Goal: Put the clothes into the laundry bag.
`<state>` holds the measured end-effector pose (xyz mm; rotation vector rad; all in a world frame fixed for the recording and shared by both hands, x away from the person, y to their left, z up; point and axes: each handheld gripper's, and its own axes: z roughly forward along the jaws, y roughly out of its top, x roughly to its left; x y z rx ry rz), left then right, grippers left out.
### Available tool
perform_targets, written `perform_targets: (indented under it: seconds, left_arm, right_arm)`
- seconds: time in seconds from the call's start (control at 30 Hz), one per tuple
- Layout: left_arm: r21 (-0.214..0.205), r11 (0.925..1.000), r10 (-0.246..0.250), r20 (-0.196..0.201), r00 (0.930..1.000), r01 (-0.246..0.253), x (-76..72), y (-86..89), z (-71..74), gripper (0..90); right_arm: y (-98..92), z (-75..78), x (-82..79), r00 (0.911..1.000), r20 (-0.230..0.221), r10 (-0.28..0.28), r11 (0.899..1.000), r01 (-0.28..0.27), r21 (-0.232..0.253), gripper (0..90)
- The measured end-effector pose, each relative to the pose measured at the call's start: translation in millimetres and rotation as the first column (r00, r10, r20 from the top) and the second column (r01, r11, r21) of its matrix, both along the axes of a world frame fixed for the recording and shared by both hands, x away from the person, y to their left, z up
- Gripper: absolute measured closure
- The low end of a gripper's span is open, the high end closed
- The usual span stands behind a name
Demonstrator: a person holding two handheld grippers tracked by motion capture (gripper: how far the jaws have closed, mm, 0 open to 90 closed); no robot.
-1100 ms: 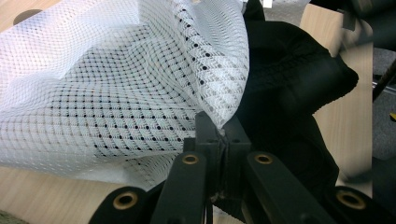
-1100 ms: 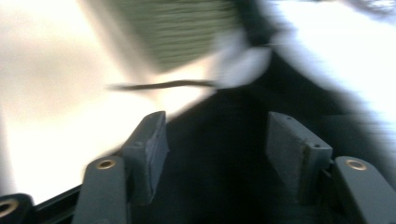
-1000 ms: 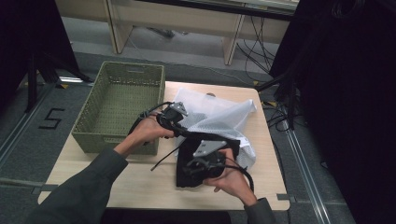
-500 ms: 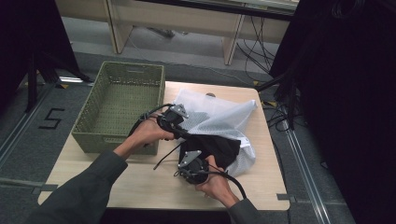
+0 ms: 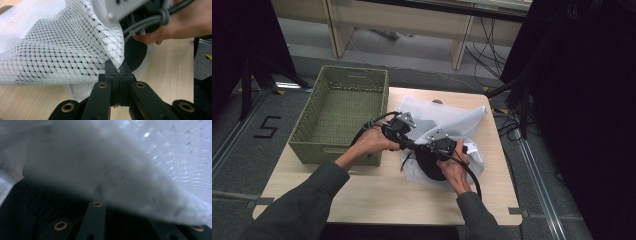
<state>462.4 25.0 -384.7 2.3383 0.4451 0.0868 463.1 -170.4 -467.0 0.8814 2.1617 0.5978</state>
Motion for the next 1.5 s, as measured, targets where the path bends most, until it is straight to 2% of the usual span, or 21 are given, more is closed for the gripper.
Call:
perform_targets:
  seconds: [0.17,0.2,0.27,0.3,0.33,0.43,0.53,0.7,0.83,0.9,0.93,0.97,1.07,1.17,1.2,1.27,1.37,1.4,1.43,1.47,1.5]
  left_arm:
    - [-0.004,0.9997,0.022,-0.012,0.9997,-0.022,3.2,-1.5,-2.9,88.6]
    - [-0.005,0.9998,0.020,-0.015,0.9997,-0.020,4.4,-2.3,-4.4,88.6]
    - [0.001,0.9998,0.020,-0.015,0.9997,-0.020,4.9,-2.8,-5.2,88.5]
    - [0.007,0.9994,0.035,-0.019,0.9992,-0.034,5.0,-4.3,-7.1,88.4]
    - [0.008,0.9995,0.031,-0.020,0.9993,-0.031,5.3,-5.0,-7.8,88.4]
    - [0.011,0.9994,0.032,-0.016,0.9994,-0.032,4.9,-7.1,-9.2,88.3]
    - [0.010,0.9994,0.034,-0.013,0.9993,-0.034,4.5,-7.5,-9.1,88.3]
    - [0.002,0.9990,0.045,-0.012,0.9989,-0.045,5.3,-5.2,-8.5,88.2]
    - [-0.001,0.9988,0.049,-0.009,0.9988,-0.049,4.9,-5.2,-8.5,88.2]
    - [-0.005,0.9988,0.049,-0.011,0.9988,-0.049,4.1,-5.8,-8.6,88.1]
    - [-0.006,0.9990,0.044,-0.010,0.9990,-0.044,3.5,-7.2,-9.3,88.1]
    - [-0.004,0.9990,0.044,-0.011,0.9990,-0.044,3.2,-8.0,-9.6,88.1]
    - [-0.004,0.9994,0.035,-0.013,0.9993,-0.035,1.8,-10.6,-11.1,88.2]
    - [0.004,0.9998,0.021,-0.017,0.9996,-0.021,0.4,-12.1,-12.1,88.1]
    - [-0.012,0.9995,0.028,-0.022,0.9994,-0.028,-1.1,-13.6,-13.2,88.2]
    - [0.004,0.9999,0.011,-0.019,0.9998,-0.011,-1.1,-12.4,-12.9,88.2]
    - [0.015,0.9998,0.011,-0.012,0.9999,-0.011,-1.0,-10.6,-11.9,88.3]
    - [0.002,0.9999,0.013,-0.019,0.9997,-0.013,-0.3,-9.0,-11.6,88.3]
    - [0.002,0.9999,0.013,-0.019,0.9997,-0.013,-0.3,-9.0,-11.6,88.3]
    - [0.007,0.9999,0.015,-0.017,0.9997,-0.015,-0.1,-8.5,-11.2,88.3]
    - [0.007,0.9999,0.015,-0.017,0.9997,-0.015,-0.1,-8.5,-11.2,88.3]
  right_arm:
    - [-3.2,4.2,1.4,0.9993,0.021,-0.032,0.997,0.030,0.068,71.5]
    - [-3.3,16.3,-7.0,0.9997,-0.010,-0.020,0.992,0.021,0.123,60.1]
    - [-3.0,19.0,-9.9,0.9999,-0.007,-0.014,0.987,0.015,0.157,56.7]
    - [-4.6,25.2,-17.8,0.9998,-0.017,-0.002,0.976,0.005,0.216,51.2]
    - [-7.3,28.5,-20.1,0.9988,-0.030,0.039,0.978,-0.031,0.206,48.2]
    - [-9.7,31.1,-33.3,0.9951,-0.080,0.058,0.973,-0.039,0.227,43.8]
    - [-16.5,34.2,-42.4,0.9909,-0.065,0.117,0.965,-0.098,0.243,41.3]
    - [-29.3,44.6,-71.1,0.9857,-0.102,0.134,0.947,-0.096,0.306,38.8]
    - [-39.5,34.7,-95.4,0.9764,-0.139,0.166,0.940,-0.114,0.321,38.0]
    - [-39.7,29.6,-99.6,0.9742,-0.150,0.169,0.945,-0.116,0.305,37.6]
    - [-35.8,19.0,-102.7,0.9629,-0.217,0.160,0.958,-0.098,0.269,33.9]
    - [-32.2,13.6,-101.9,0.9635,-0.221,0.150,0.960,-0.089,0.266,33.4]
    - [-21.5,-2.9,-87.8,0.9513,-0.268,0.153,0.977,-0.104,0.188,35.0]
    - [-14.8,-11.3,-76.9,0.9513,-0.286,0.114,0.987,-0.075,0.143,45.0]
    - [-13.1,-13.4,-64.5,0.9502,-0.295,0.100,0.991,-0.069,0.116,66.2]
    - [-15.6,-11.9,-54.4,0.9532,-0.276,0.123,0.989,-0.094,0.115,81.9]
    - [-16.9,-5.2,-45.0,0.9591,-0.255,0.123,0.984,-0.086,0.154,83.9]
    - [-18.0,3.1,-35.0,0.9781,-0.190,0.084,0.979,-0.045,0.200,84.3]
    - [-18.0,3.1,-35.0,0.9781,-0.190,0.084,0.979,-0.045,0.200,84.3]
    - [-20.9,11.6,-21.0,0.9849,-0.165,0.050,0.966,-0.006,0.260,84.5]
    - [-22.4,15.0,-14.1,0.9838,-0.174,0.041,0.958,0.011,0.285,84.5]
